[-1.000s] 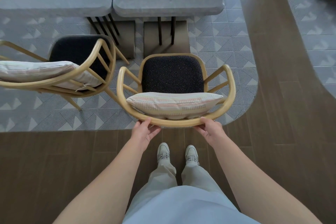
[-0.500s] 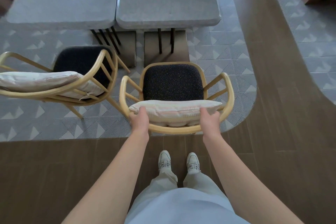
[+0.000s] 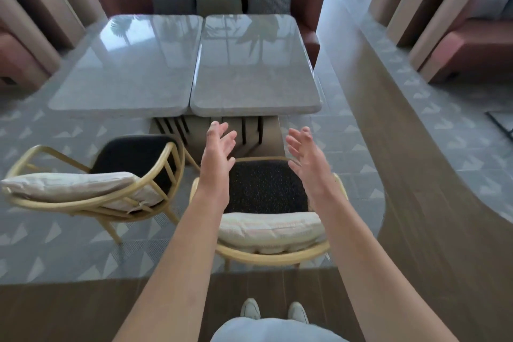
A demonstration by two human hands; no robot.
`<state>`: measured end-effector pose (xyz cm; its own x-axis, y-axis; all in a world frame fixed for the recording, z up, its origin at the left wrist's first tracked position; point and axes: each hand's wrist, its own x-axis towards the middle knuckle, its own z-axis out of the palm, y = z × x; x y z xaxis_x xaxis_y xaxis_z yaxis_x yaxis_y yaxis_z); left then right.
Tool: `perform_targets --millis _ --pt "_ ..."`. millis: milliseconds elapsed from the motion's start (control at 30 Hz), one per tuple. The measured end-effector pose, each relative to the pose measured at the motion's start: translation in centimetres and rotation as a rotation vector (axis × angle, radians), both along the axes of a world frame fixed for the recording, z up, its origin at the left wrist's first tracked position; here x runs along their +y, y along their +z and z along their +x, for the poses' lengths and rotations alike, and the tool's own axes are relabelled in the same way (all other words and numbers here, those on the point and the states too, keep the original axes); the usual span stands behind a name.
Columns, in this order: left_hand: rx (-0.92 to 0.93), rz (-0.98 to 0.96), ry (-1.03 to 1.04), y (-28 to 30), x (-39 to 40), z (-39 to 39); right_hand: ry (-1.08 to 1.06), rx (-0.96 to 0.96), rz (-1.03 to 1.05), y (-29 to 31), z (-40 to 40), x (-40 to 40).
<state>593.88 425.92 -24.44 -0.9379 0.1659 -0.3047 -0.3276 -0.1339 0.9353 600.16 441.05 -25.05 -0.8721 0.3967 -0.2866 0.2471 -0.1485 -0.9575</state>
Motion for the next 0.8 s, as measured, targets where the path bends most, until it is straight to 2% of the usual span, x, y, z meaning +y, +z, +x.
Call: perform_targets --millis 267,800 --pt "0.145 0.027 -0.061 5.2 1.2 0.6 0.020 0.174 -0.060 5.0 -1.5 0.1" --pt "0.217 0.041 -0.032 7.5 7.9 4.5 0.045 0.255 -0.085 7.3 1.5 7.3"
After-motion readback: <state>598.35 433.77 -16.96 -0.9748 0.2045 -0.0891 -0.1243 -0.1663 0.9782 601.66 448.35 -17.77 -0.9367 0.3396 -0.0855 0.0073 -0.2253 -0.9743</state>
